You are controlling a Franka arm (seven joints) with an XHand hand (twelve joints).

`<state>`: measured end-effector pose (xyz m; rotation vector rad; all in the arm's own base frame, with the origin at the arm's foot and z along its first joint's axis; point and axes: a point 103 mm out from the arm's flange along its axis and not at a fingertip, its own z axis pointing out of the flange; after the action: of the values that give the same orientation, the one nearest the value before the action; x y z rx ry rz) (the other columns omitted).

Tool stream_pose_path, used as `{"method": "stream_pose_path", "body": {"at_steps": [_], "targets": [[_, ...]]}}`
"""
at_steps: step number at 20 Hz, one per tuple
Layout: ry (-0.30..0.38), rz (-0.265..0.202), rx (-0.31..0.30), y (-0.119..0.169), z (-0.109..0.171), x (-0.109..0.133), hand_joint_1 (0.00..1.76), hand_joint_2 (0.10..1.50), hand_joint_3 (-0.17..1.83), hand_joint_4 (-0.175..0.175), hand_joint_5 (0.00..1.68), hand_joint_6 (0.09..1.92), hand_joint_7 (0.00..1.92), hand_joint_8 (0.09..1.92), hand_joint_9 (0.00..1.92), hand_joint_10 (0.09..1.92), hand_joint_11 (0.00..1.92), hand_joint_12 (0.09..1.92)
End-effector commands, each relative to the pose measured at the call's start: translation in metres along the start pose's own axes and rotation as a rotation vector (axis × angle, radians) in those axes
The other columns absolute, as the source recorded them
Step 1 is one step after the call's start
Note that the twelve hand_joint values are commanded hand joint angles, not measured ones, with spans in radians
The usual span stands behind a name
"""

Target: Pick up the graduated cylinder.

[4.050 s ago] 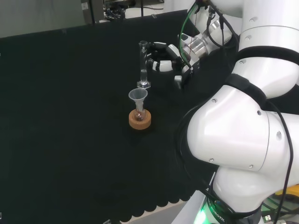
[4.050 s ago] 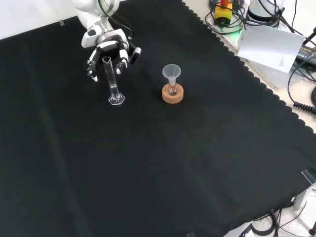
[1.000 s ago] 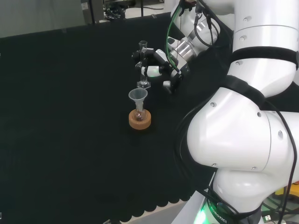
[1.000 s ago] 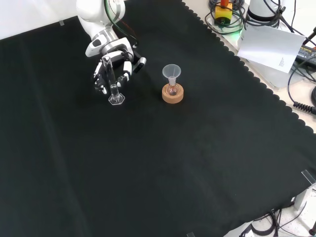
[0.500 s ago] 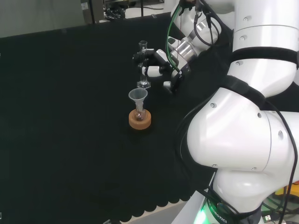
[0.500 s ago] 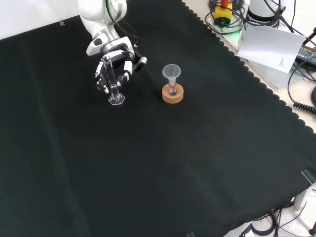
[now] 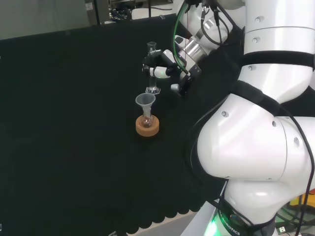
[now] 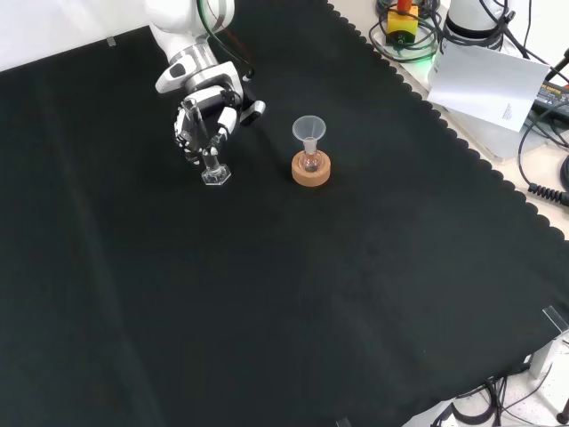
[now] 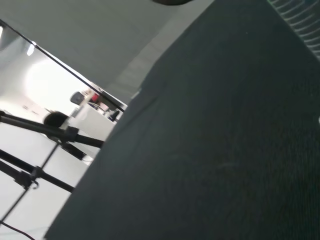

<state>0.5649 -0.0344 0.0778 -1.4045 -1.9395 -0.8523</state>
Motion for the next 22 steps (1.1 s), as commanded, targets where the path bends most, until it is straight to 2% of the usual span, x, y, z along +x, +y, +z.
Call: {"method": "stream_pose_path", "body": {"at_steps": [1,4,12,14,19,22], "targets": [[-0.182,-0.002,0.054,0.005,0.003,0.018,1.1,1.15,-0.01,-0.076,0.93,1.11,1.2,0.4,1.41,0.09,1.33,0.74],[-0.204,-0.011,0.045,0.004,-0.002,0.025,1.1,1.15,-0.01,-0.09,0.94,1.1,1.24,0.37,1.44,0.09,1.37,0.71],[-0.304,-0.026,0.07,-0.005,-0.019,0.049,1.12,1.15,-0.01,-0.105,0.95,1.08,1.29,0.33,1.48,0.09,1.4,0.69],[-0.294,-0.019,0.046,-0.013,-0.027,0.053,1.12,1.15,-0.02,-0.105,0.95,1.07,1.29,0.33,1.49,0.09,1.4,0.69],[-0.361,-0.01,0.061,-0.034,-0.048,0.073,1.12,1.15,-0.02,-0.104,0.95,1.07,1.3,0.33,1.49,0.09,1.41,0.69],[-0.394,0.0,0.05,-0.053,-0.06,0.084,1.12,1.15,-0.02,-0.103,0.95,1.07,1.3,0.33,1.49,0.09,1.41,0.68]]}}
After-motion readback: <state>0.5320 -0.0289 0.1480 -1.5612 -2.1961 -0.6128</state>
